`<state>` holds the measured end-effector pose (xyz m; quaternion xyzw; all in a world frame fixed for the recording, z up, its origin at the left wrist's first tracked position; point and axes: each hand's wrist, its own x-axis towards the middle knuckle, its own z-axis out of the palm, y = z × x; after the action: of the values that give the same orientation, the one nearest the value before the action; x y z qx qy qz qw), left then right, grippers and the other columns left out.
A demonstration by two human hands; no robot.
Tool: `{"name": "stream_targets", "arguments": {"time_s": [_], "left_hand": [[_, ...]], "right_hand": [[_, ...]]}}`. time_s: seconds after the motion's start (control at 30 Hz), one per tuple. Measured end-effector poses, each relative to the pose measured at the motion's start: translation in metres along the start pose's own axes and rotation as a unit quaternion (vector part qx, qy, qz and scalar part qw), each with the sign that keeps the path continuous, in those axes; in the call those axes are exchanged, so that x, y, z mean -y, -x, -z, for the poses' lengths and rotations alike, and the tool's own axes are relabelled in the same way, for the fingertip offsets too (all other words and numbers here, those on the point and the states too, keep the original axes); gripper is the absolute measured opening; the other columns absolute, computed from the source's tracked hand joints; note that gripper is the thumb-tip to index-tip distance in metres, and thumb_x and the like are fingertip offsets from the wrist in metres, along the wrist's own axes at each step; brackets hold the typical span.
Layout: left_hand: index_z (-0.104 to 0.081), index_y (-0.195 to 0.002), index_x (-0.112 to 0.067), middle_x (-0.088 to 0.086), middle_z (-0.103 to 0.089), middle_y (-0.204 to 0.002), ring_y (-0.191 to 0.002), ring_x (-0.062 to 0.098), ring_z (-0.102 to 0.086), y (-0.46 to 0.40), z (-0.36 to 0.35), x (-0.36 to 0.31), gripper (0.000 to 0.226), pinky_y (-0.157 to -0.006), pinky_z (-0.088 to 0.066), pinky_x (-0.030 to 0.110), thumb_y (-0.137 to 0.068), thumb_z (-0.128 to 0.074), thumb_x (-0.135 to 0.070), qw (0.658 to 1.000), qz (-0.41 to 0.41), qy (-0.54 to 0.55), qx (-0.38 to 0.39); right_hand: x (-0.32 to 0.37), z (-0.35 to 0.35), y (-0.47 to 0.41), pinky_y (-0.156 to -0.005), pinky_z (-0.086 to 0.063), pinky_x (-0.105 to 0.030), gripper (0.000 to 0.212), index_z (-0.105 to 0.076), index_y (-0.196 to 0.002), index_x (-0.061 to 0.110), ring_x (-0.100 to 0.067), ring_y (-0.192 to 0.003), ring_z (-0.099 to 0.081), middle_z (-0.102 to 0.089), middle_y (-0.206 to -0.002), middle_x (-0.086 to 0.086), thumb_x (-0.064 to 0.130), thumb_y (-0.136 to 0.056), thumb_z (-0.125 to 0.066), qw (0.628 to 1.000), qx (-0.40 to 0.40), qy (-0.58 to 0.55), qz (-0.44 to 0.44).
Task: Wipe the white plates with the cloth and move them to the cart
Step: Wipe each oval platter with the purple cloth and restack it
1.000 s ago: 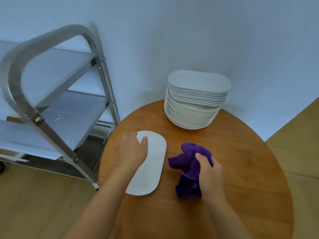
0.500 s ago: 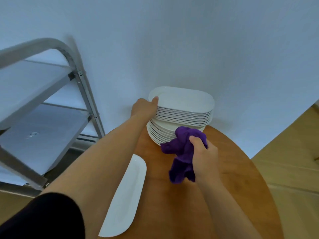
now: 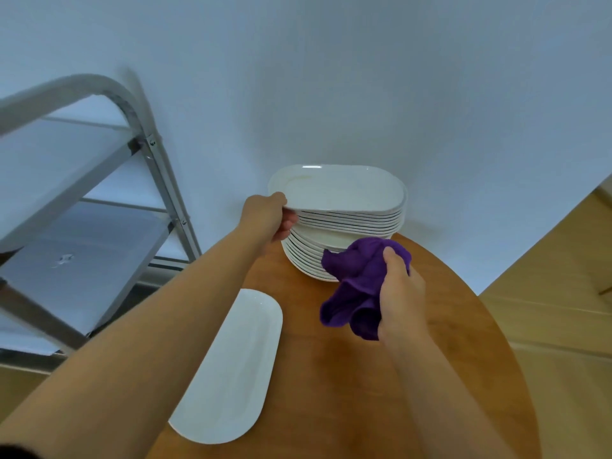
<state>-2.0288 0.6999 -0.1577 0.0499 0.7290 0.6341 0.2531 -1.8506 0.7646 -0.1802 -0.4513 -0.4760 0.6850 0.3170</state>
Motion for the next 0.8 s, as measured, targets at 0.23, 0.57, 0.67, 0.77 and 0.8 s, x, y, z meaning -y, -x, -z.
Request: {"name": "stream_targets", "arguments": {"time_s": [0.23, 0.57, 0.67, 0.77, 0.8], "left_hand": [[-0.06, -0.081, -0.007, -0.003, -0.061, -0.044, -0.034, 0.005, -0.051, 0.068, 0.032, 0.025, 0.022, -0.039, -0.046, 0.02, -0.095, -0.047, -0.017, 0.999, 0.009, 0.016, 0.026], [-0.067, -0.107, -0.02, 0.008, -0.073, -0.099, -0.092, 0.028, -0.07, 0.167, 0.097, 0.075, 0.039, -0.075, -0.056, 0.043, -0.078, -0.062, -0.046, 0.963, 0.131, 0.124, 0.202], [-0.068, -0.106, -0.02, 0.012, -0.072, -0.104, -0.093, 0.033, -0.069, 0.185, 0.101, 0.083, 0.035, -0.077, -0.054, 0.045, -0.081, -0.061, -0.044, 0.923, 0.224, 0.217, 0.223], [-0.055, -0.121, -0.019, 0.016, -0.069, -0.11, -0.098, 0.037, -0.066, 0.205, 0.101, 0.098, 0.043, -0.079, -0.054, 0.051, -0.079, -0.067, -0.026, 0.914, 0.252, 0.24, 0.207], [-0.054, -0.123, -0.019, 0.016, -0.069, -0.112, -0.099, 0.038, -0.066, 0.212, 0.101, 0.103, 0.05, -0.078, -0.055, 0.052, -0.075, -0.069, -0.022, 0.914, 0.245, 0.254, 0.202]], "right_hand": [[0.006, 0.027, 0.028, -0.061, -0.058, -0.035, 0.026, -0.062, -0.098, 0.024, -0.021, -0.07, -0.072, -0.075, -0.078, 0.002, 0.044, -0.081, -0.068, 0.99, 0.023, -0.134, -0.038], [-0.009, 0.095, 0.1, -0.051, -0.055, -0.032, 0.016, -0.062, -0.094, 0.018, -0.023, -0.069, -0.068, -0.072, -0.076, -0.005, 0.009, -0.081, -0.066, 0.994, 0.061, -0.031, -0.084], [-0.019, 0.106, 0.123, -0.05, -0.054, -0.032, 0.016, -0.062, -0.097, 0.014, -0.025, -0.07, -0.067, -0.071, -0.077, -0.009, 0.009, -0.082, -0.065, 0.988, 0.094, 0.009, -0.126], [-0.027, 0.112, 0.139, -0.052, -0.053, -0.031, 0.014, -0.062, -0.097, 0.015, -0.025, -0.071, -0.068, -0.072, -0.081, -0.008, 0.017, -0.085, -0.067, 0.99, 0.073, 0.048, -0.107], [-0.029, 0.114, 0.143, -0.055, -0.051, -0.03, 0.013, -0.061, -0.098, 0.018, -0.023, -0.075, -0.067, -0.071, -0.085, -0.007, 0.025, -0.088, -0.065, 0.993, 0.042, 0.089, -0.067]]}}
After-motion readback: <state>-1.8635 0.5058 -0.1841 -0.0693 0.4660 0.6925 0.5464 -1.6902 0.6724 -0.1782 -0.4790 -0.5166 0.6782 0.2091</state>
